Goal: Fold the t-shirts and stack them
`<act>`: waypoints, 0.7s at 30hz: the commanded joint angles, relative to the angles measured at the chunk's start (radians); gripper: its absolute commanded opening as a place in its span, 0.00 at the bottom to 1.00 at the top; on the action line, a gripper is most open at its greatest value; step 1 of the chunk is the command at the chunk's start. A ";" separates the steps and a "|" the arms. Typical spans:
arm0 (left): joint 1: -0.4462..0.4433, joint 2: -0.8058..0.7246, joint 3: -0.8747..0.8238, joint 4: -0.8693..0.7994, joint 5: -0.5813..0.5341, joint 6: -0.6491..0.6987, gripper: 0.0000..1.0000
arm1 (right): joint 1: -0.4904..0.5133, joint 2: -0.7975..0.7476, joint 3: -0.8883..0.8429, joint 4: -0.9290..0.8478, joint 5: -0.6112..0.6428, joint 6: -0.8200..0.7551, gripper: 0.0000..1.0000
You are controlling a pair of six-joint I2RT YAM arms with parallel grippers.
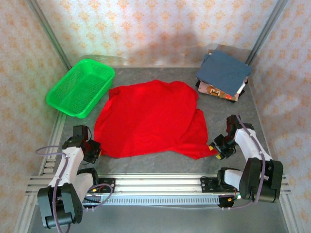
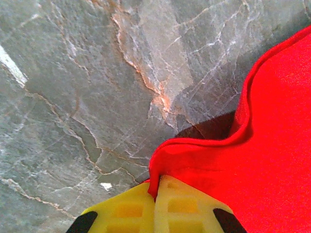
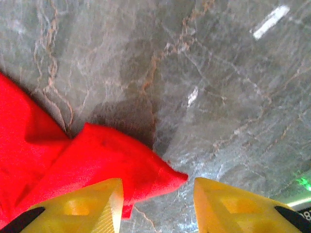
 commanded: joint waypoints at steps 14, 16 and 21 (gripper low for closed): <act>0.010 -0.155 0.239 -0.241 -0.004 0.066 0.00 | 0.005 -0.121 0.241 -0.075 0.120 0.017 0.00; 0.010 -0.189 0.263 -0.280 -0.009 0.069 0.00 | 0.004 -0.151 0.251 -0.103 0.111 0.024 0.00; 0.010 -0.245 0.286 -0.355 -0.023 0.087 0.00 | 0.005 -0.204 0.268 -0.175 0.098 0.009 0.00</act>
